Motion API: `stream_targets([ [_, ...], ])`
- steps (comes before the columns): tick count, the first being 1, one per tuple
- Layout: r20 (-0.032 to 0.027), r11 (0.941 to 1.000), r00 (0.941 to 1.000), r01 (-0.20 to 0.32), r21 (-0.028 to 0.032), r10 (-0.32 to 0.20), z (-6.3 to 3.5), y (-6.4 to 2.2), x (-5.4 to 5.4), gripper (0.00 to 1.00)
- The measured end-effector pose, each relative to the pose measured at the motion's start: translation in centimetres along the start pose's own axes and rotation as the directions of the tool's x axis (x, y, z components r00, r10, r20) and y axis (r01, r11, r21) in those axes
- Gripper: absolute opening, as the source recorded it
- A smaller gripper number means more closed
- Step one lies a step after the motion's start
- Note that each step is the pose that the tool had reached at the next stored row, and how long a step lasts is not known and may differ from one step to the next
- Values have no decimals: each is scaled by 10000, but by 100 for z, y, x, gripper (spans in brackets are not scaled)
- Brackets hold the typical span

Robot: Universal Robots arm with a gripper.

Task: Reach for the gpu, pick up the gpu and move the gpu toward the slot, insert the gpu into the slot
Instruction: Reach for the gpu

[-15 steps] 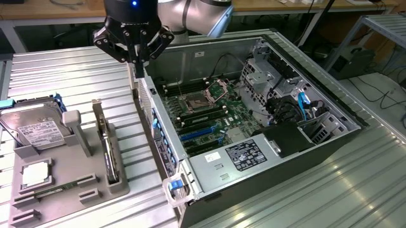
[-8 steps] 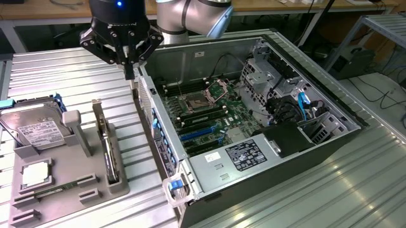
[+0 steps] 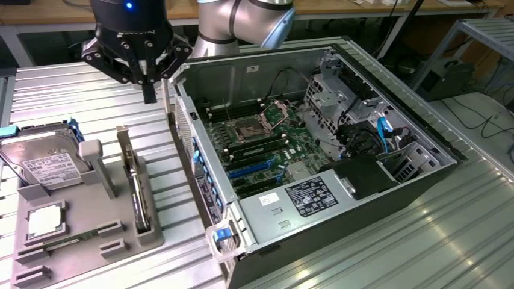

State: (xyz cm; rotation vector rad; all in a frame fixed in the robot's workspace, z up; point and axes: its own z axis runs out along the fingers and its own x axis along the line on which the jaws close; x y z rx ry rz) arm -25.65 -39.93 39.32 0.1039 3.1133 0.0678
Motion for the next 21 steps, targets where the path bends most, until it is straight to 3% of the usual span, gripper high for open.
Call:
stream_targets([
  [21,-3,10000,10000,64,-2,-64,-13,-36,487,11],
])
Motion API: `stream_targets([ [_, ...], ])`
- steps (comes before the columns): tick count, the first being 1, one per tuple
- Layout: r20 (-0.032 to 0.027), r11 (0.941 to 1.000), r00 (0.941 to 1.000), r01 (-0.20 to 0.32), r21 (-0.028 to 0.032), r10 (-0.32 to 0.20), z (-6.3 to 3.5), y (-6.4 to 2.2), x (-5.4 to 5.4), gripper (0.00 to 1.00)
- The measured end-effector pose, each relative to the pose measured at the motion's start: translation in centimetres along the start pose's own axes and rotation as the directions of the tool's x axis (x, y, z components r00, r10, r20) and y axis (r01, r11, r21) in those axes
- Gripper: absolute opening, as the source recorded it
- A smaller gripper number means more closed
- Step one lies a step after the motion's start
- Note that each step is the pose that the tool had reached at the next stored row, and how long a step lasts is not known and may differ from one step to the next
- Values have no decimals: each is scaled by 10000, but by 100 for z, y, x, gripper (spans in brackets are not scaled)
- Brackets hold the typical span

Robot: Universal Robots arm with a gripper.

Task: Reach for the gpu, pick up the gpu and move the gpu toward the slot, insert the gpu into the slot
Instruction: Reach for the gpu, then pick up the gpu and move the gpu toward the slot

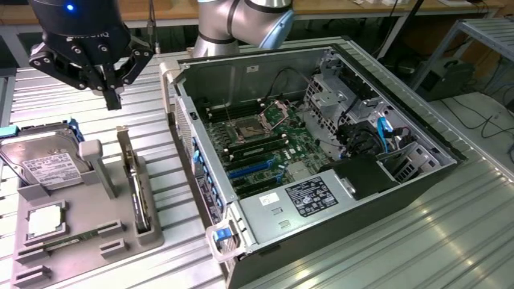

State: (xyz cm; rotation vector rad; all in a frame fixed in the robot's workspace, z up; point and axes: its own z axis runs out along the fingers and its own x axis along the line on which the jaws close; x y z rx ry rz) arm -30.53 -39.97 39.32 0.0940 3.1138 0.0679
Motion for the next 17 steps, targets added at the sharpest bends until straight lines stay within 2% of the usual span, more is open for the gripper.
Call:
stream_targets([
  [5,0,10000,10000,10,-1,-10,-3,-7,111,11],
  [17,-1,10000,10000,10,0,-10,-3,-8,119,11],
])
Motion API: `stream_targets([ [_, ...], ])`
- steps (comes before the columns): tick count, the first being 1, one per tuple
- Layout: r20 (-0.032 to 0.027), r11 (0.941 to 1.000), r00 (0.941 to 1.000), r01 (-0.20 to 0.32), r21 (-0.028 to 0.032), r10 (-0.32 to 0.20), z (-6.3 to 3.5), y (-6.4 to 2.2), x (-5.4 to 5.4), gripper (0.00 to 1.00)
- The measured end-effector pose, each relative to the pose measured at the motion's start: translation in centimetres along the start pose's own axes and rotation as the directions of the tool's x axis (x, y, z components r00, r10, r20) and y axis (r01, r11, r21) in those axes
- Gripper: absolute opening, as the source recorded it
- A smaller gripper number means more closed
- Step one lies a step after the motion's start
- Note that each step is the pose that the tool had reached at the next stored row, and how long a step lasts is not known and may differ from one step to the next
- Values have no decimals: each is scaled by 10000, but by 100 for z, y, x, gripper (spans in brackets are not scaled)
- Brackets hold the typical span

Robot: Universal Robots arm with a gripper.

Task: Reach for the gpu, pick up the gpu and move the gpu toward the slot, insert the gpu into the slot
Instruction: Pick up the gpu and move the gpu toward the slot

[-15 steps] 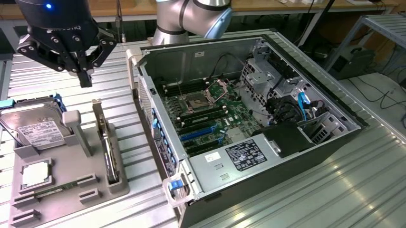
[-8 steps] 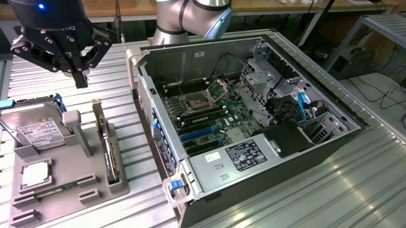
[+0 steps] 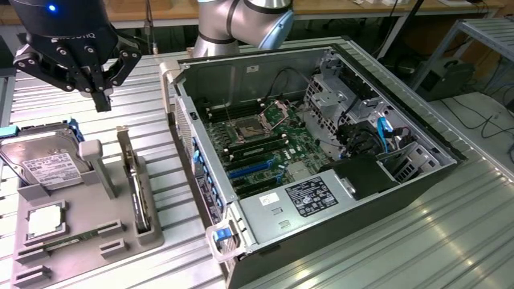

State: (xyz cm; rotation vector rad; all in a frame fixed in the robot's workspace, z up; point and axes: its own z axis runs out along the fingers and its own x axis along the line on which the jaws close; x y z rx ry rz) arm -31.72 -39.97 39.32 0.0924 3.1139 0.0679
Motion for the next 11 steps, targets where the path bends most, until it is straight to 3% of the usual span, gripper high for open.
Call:
stream_targets([
  [5,0,10000,10000,0,0,0,0,0,0,11],
  [7,0,10000,10000,0,0,0,0,0,0,23],
  [8,0,10000,10000,0,-1,0,0,0,0,23],
  [9,0,10000,10000,0,0,0,0,0,0,36],
  [11,1,10000,10000,1,0,-1,0,0,0,42],
])
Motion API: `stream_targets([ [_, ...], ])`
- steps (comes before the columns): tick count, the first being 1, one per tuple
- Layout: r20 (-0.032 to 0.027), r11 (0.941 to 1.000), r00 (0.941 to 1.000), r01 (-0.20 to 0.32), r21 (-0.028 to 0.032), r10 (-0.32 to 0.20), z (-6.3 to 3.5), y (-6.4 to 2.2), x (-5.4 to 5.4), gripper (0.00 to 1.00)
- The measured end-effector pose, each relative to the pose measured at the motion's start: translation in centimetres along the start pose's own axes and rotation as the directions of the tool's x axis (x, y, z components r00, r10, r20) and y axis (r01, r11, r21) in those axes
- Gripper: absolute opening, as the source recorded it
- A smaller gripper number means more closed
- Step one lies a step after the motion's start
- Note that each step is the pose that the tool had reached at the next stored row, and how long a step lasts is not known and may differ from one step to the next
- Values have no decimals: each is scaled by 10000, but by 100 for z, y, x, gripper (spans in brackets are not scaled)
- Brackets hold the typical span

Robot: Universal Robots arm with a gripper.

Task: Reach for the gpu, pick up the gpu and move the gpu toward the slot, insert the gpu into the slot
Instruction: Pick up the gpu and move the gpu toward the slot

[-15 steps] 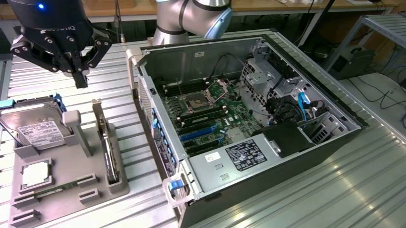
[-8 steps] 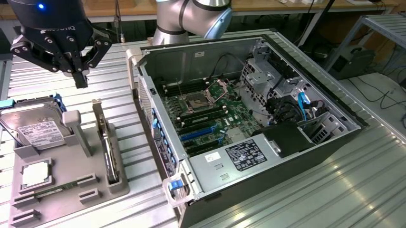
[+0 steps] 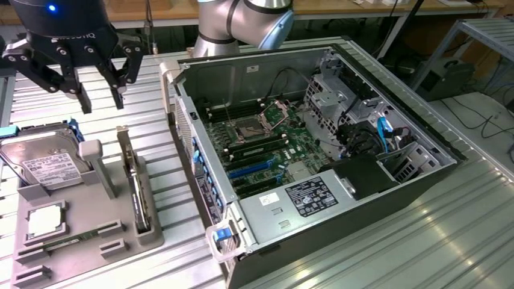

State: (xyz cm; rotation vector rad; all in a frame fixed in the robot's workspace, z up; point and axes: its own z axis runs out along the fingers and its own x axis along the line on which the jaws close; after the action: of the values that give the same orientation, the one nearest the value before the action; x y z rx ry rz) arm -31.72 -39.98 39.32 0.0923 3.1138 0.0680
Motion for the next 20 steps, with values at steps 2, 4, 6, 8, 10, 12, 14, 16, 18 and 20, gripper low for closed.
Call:
stream_targets([
  [2,-2,10000,10000,62,25,-62,0,-1,3,48],
  [4,-22,9996,9996,277,44,-277,4,-2,3,48],
  [6,-69,9984,9984,568,45,-567,10,-2,4,48],
  [8,-92,9977,9976,683,47,-682,16,-21,3,48],
  [10,-93,9972,9972,740,43,-740,30,-80,0,48],
  [12,-92,9971,9971,759,42,-759,47,-166,-5,48],
  [14,-92,9971,9971,761,41,-760,81,-238,-8,48],
  [16,-92,9971,9971,759,42,-759,117,-244,-6,48],
  [18,-92,9971,9971,760,42,-760,153,-248,-6,48],
  [20,-95,9970,9970,765,83,-764,174,-258,-7,48],
])
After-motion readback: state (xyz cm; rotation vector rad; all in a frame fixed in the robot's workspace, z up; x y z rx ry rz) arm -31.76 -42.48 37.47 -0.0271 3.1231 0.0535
